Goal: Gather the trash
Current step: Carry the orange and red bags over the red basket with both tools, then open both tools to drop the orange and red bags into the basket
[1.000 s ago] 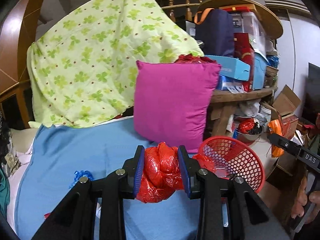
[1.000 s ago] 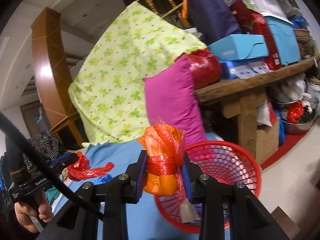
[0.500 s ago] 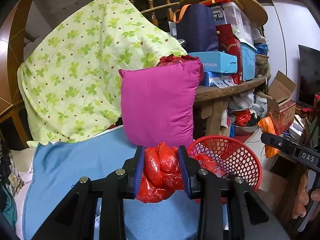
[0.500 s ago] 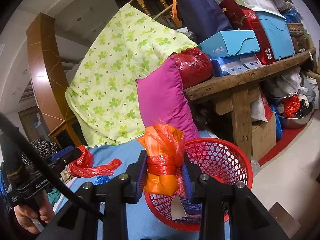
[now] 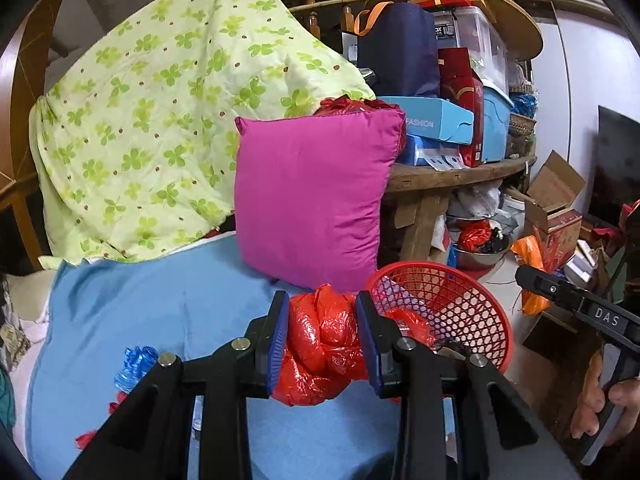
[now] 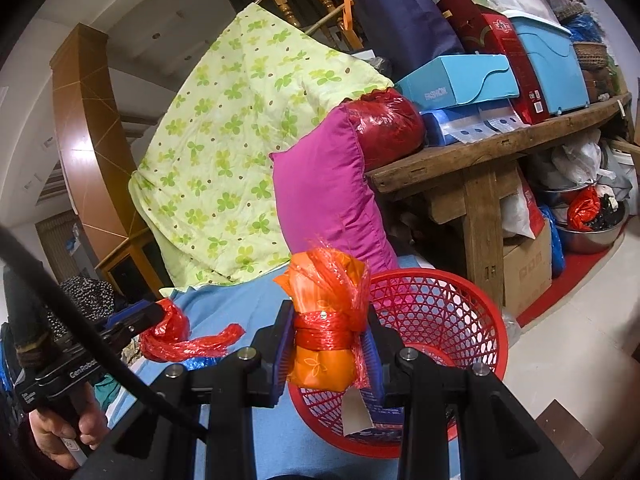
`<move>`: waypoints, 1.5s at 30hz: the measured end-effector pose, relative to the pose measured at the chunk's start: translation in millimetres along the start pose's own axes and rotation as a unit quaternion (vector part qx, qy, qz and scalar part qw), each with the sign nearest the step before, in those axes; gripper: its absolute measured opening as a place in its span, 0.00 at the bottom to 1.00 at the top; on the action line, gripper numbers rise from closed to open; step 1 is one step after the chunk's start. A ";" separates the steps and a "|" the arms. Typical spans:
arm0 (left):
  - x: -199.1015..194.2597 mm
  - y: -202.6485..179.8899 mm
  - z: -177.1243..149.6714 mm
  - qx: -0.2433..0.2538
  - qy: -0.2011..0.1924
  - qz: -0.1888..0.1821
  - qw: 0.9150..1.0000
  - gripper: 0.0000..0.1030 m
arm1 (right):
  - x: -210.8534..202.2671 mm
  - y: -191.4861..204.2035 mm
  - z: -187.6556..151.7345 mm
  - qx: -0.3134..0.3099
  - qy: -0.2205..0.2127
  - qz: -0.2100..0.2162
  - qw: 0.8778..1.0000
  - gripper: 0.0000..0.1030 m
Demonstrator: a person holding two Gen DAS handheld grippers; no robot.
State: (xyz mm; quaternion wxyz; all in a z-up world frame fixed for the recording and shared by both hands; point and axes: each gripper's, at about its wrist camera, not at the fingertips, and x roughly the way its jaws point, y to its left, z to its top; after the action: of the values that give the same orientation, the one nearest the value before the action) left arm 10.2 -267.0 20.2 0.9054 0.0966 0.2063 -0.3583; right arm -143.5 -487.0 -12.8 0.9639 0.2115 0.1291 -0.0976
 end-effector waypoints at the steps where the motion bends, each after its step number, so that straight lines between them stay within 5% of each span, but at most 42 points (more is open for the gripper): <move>1: 1.2 0.3 -1.0 -0.003 0.002 -0.006 1.000 0.34 | 0.2 -1.5 -0.5 0.002 0.001 -0.001 1.000 0.33; 38: 67.6 -63.4 -2.0 0.017 0.041 -0.143 0.989 0.37 | 9.8 -87.0 -15.8 0.099 0.009 -0.038 0.994 0.35; 40: 71.5 -67.2 -2.5 0.021 0.042 -0.146 0.988 0.39 | 14.2 -88.5 -15.0 0.103 0.011 -0.033 0.994 0.35; 43: 75.0 -68.4 -4.3 0.023 0.044 -0.146 0.988 0.57 | 22.7 -90.3 -14.9 0.111 0.016 -0.028 0.993 0.35; 45: 74.0 -66.1 -5.9 0.020 0.036 -0.143 0.989 0.61 | 30.8 -92.0 -15.7 0.124 0.026 -0.021 0.992 0.36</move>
State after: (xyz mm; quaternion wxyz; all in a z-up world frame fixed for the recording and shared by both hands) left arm 11.5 -358.0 -19.6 0.8344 0.0973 0.2434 -0.4848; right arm -139.9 -566.3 -70.6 0.9243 0.3291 0.1451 -0.1274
